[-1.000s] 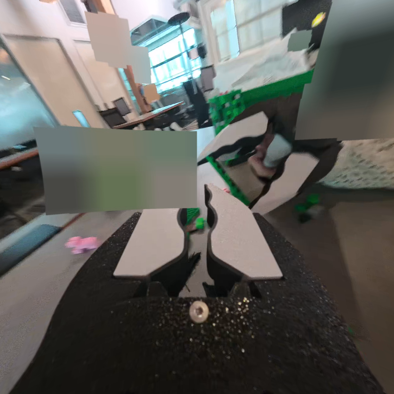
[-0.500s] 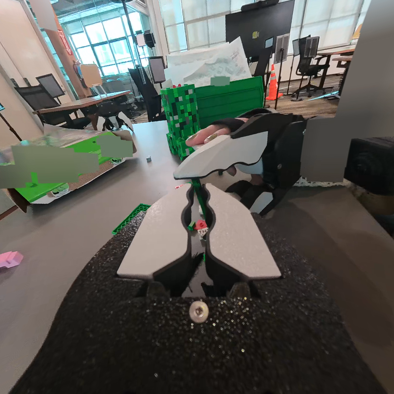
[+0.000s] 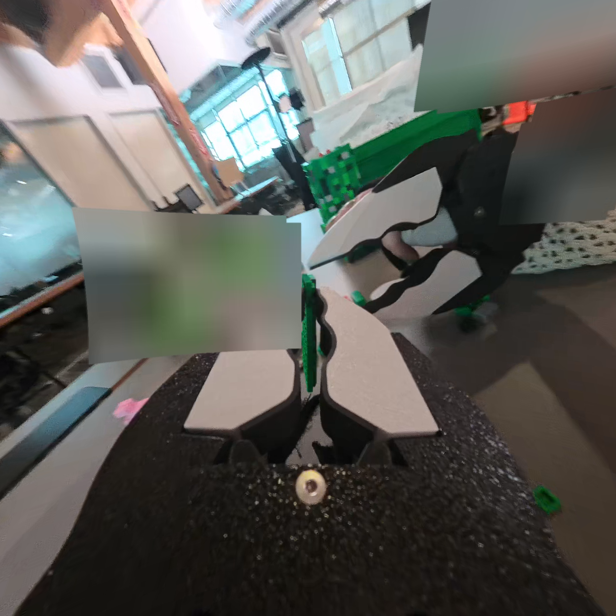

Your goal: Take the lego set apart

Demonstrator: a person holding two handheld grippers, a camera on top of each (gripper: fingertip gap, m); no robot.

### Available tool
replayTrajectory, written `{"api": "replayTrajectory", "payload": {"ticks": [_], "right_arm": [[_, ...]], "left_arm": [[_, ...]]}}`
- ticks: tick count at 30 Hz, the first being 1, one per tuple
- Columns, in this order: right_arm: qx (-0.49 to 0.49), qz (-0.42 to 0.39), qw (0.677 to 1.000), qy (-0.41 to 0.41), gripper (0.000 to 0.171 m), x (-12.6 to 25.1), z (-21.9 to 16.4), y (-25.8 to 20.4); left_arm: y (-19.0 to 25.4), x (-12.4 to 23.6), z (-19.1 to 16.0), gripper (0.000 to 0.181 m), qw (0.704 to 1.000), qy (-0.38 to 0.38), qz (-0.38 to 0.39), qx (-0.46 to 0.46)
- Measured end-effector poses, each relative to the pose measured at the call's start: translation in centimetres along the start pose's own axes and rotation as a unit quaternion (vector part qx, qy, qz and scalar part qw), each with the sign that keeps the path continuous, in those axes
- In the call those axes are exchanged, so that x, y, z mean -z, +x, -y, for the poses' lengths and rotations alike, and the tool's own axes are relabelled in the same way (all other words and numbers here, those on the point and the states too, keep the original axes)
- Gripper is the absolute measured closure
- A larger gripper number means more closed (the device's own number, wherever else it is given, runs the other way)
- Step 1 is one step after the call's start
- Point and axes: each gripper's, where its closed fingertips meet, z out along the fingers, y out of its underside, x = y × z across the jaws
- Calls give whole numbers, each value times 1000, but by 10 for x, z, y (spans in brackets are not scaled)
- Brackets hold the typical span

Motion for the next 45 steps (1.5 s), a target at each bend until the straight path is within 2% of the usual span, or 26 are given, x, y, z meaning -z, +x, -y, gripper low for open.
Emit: {"api": "replayTrajectory", "payload": {"ticks": [5, 9, 14, 23, 45], "right_arm": [[-216, 20, 975, 51, 137, 5, -3, 15], [-291, 24, 954, 65, 145, 5, -10, 18], [-276, 15, 961, 23, 150, 0, -24, 15], [-260, 20, 965, 34, 152, 1, -17, 13], [-241, 31, 969, 34, 154, -1, -14, 8]], "left_arm": [[-8, 2, -2, 176, 999, -3, 33, -35], [0, -2, -6, 176, 997, -15, 23, -73], [6, -4, -7, 176, 995, -19, 18, -98], [0, -2, -6, 176, 998, -10, 21, -58], [2, -5, -6, 176, 997, -7, 17, -73]]}}
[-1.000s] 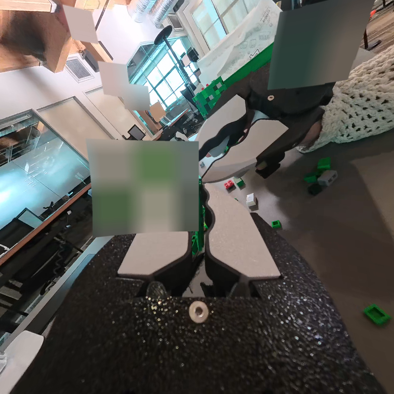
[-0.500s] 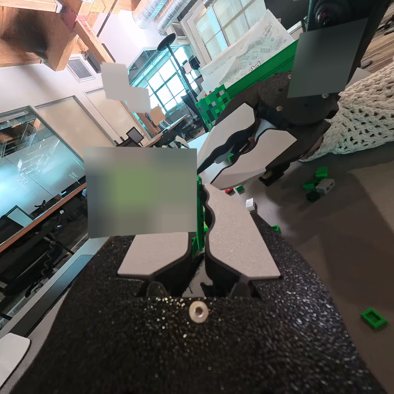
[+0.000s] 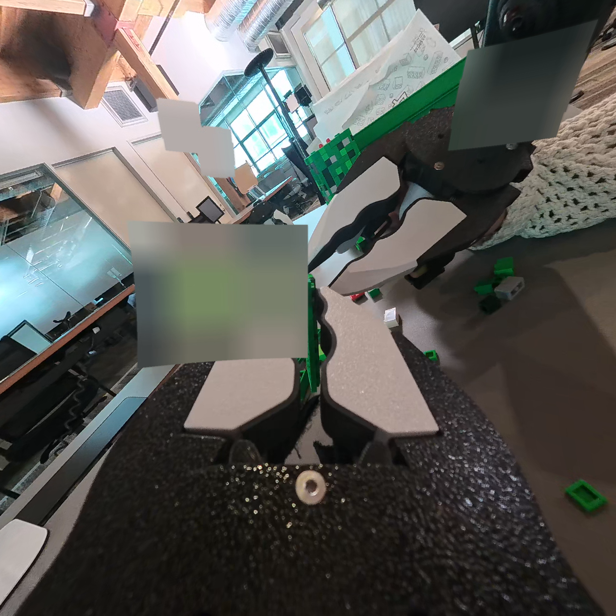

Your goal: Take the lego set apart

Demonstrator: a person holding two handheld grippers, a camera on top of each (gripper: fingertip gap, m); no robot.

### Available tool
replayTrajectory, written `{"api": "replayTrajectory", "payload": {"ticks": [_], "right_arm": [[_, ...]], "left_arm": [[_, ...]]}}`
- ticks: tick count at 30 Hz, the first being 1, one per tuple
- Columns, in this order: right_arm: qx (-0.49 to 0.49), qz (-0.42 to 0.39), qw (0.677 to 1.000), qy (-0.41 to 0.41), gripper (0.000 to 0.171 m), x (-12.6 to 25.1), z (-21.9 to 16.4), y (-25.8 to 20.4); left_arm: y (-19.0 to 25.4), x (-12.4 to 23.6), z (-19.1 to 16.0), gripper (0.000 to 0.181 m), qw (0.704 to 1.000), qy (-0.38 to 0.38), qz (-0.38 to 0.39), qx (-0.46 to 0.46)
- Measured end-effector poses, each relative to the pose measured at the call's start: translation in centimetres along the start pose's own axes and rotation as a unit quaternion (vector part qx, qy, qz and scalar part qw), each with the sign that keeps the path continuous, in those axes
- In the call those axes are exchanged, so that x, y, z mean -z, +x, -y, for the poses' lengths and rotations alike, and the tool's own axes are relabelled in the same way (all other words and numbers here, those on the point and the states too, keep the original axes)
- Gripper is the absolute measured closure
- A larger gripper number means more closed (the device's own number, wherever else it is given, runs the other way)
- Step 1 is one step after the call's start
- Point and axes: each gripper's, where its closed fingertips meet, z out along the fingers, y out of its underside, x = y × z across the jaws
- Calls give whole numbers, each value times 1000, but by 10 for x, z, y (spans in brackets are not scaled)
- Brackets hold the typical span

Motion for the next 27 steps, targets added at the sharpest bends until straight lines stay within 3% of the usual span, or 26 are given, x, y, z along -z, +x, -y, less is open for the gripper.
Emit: {"api": "replayTrajectory", "payload": {"ticks": [23, 27], "right_arm": [[-8, 18, 1000, 16, 154, -1, 3, -5], [16, 9, 999, 30, 145, 0, 10, -6]], "left_arm": [[-1, 0, -1, 176, 1000, -2, 1, 3], [0, -2, -7, 176, 997, -34, -16, 66]]}}
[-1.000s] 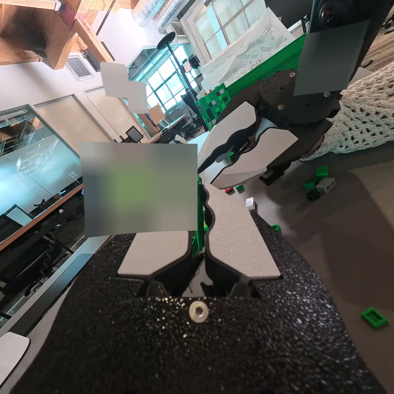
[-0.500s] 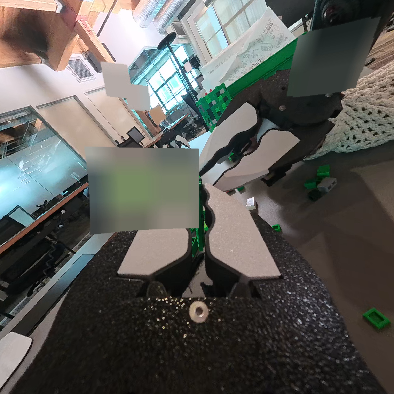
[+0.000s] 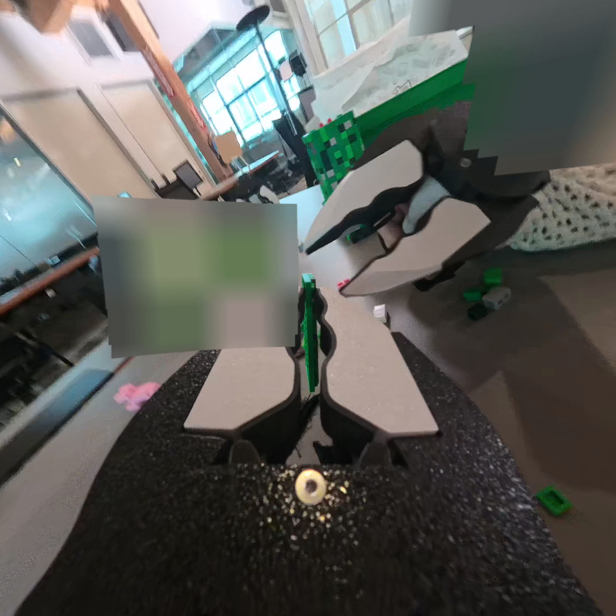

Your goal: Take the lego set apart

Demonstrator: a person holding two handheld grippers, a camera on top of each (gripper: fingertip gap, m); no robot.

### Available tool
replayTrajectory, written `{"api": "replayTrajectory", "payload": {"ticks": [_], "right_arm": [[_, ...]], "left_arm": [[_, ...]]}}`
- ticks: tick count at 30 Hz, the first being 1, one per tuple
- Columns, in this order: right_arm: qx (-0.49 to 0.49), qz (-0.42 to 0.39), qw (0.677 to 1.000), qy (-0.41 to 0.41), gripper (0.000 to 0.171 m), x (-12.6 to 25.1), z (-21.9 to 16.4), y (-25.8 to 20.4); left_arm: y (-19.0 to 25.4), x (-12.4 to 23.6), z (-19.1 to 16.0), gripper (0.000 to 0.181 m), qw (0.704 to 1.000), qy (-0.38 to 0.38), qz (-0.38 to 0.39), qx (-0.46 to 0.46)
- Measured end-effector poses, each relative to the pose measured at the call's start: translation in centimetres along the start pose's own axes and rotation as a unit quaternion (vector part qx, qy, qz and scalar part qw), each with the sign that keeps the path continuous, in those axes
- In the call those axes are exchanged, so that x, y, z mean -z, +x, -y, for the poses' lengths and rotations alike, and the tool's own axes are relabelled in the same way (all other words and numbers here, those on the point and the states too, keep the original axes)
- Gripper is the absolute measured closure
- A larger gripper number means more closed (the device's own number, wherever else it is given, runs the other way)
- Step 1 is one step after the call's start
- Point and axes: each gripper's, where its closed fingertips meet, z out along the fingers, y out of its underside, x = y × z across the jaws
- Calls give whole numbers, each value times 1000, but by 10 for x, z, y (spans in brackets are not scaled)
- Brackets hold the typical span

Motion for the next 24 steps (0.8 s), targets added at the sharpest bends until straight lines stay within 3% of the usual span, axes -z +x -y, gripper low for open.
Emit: {"api": "replayTrajectory", "payload": {"ticks": [8, 13, 18, 22, 24], "right_arm": [[137, -29, 990, -36, 113, -9, 4, -12], [200, -55, 975, -77, 115, -16, -2, -16], [149, -58, 984, -80, 120, -13, -5, -9], [98, -37, 993, -56, 140, -6, -2, -7], [103, -30, 993, -58, 141, -4, -2, -7]], "left_arm": [[-5, -5, 7, 176, 976, -1, -19, 219], [-1, -7, 6, 176, 972, -10, -32, 234], [2, -6, 8, 177, 976, -15, -42, 211], [9, -7, 7, 177, 975, -20, -59, 215], [9, -8, 7, 177, 971, -16, -61, 232]]}}
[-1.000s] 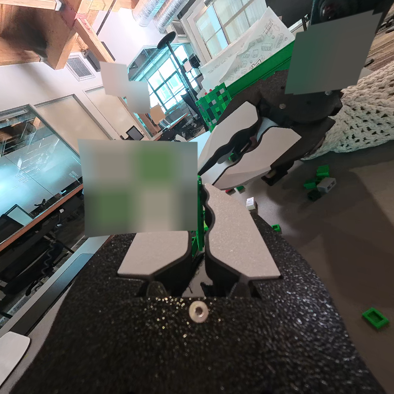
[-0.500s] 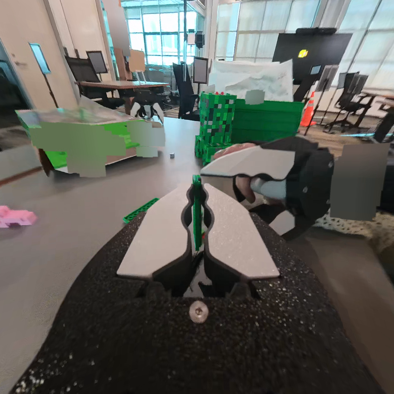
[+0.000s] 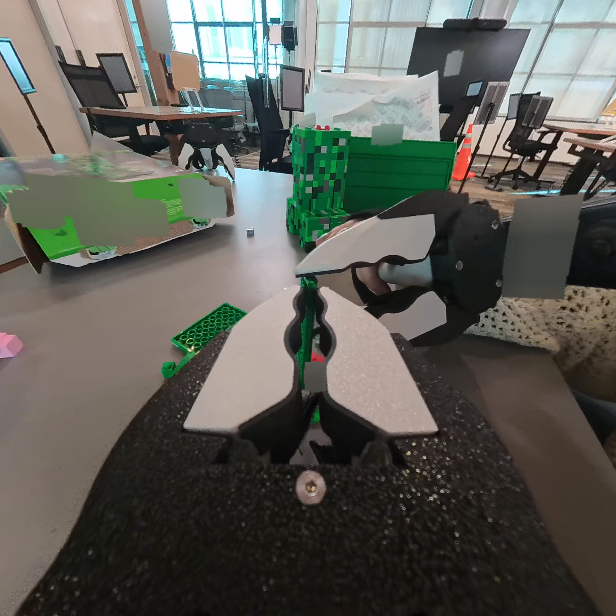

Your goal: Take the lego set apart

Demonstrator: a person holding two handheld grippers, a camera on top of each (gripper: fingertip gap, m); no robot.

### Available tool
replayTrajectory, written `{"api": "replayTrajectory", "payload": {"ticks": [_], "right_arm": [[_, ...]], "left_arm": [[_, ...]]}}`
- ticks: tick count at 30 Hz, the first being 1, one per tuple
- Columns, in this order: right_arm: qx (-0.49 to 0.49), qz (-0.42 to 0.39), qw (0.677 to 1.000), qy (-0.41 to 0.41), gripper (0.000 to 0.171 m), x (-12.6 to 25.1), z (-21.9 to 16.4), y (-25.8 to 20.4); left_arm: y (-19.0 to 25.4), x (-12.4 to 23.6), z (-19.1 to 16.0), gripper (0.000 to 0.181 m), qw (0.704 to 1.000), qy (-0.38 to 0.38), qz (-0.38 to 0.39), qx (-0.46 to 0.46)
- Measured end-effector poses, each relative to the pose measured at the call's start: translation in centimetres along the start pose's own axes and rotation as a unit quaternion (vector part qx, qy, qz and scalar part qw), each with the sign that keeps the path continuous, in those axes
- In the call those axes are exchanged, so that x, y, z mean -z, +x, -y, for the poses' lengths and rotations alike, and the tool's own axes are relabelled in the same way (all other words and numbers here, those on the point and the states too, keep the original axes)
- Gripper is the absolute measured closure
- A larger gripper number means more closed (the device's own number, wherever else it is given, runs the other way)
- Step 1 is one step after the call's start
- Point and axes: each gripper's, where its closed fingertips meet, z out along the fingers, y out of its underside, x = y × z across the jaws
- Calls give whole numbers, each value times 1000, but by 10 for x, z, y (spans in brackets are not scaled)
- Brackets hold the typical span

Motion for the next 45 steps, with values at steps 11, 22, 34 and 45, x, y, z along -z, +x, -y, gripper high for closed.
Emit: {"api": "replayTrajectory", "payload": {"ticks": [11, 22, 34, 45], "right_arm": [[-11, 7, 1000, -2, 156, 2, -1, 5], [-105, 32, 993, 42, 151, 5, 0, 5], [-47, 32, 998, -8, 86, -5, -11, -6], [56, 18, 997, -47, 101, -8, -10, -18]], "left_arm": [[-1, -2, -1, 176, 997, 17, -17, 80], [-2, -2, -1, 176, 994, 18, -35, 101], [-12, 3, 0, 177, 977, 40, -55, 200], [-8, 2, -1, 176, 970, 29, -81, 226]]}}
